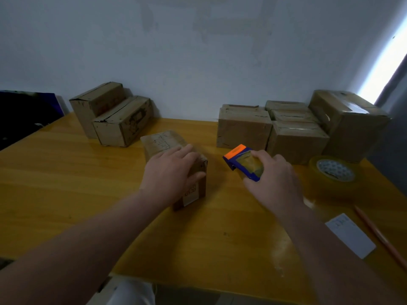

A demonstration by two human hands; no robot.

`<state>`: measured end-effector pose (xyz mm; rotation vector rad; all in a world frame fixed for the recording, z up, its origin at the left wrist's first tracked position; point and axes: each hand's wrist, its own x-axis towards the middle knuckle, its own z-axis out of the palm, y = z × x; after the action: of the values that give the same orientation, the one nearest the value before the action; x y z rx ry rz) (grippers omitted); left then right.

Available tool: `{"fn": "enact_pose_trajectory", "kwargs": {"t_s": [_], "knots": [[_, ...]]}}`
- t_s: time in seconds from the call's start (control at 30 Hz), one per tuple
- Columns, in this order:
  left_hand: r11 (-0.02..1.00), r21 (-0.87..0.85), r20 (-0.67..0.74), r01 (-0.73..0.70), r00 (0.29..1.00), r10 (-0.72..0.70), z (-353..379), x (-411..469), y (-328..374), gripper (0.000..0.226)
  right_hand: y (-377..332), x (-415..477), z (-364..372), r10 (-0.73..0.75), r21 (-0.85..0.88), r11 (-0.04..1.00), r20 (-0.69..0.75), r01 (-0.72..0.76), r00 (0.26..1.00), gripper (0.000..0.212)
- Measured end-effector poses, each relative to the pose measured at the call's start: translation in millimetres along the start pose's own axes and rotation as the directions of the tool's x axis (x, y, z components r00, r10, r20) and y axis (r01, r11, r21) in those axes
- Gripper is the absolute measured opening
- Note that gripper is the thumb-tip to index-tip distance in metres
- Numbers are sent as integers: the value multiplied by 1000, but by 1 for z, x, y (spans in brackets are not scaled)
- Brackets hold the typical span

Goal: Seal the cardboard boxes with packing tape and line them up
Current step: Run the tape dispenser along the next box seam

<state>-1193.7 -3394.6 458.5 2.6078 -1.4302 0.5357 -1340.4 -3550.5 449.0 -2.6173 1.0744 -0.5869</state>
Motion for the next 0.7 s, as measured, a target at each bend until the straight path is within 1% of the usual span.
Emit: {"fn": "enact_pose_trajectory", "kwargs": {"t_s": [0.07, 0.13, 0.23, 0.37, 0.43, 0.57, 0.7], "knots": [[997, 7, -14, 73, 997, -72, 4, 7, 2, 59, -4, 3, -2, 35, -61, 998, 16, -34, 999, 66], [992, 39, 25, 122, 992, -123, 12, 11, 3, 65, -7, 7, -5, 66, -134, 989, 29, -62, 997, 64], [991, 33, 53, 132, 990, -133, 22, 13, 1, 69, -10, 10, -9, 100, -233, 969, 64, -82, 993, 62], [992, 73, 94, 108, 989, -114, 21, 12, 0, 79, -14, 16, -13, 172, -273, 953, 133, -130, 976, 64], [991, 62, 121, 114, 985, -121, 20, 10, 0, 85, -16, 16, -11, 197, -273, 950, 147, -151, 969, 66], [994, -30, 182, 102, 979, -95, 16, 10, -6, 92, -11, 11, -8, 224, -213, 957, 103, -198, 969, 63], [985, -170, 232, 1, 972, 39, 10, 10, -12, 94, -1, 9, -10, 235, -141, 965, 75, -223, 969, 56]]}}
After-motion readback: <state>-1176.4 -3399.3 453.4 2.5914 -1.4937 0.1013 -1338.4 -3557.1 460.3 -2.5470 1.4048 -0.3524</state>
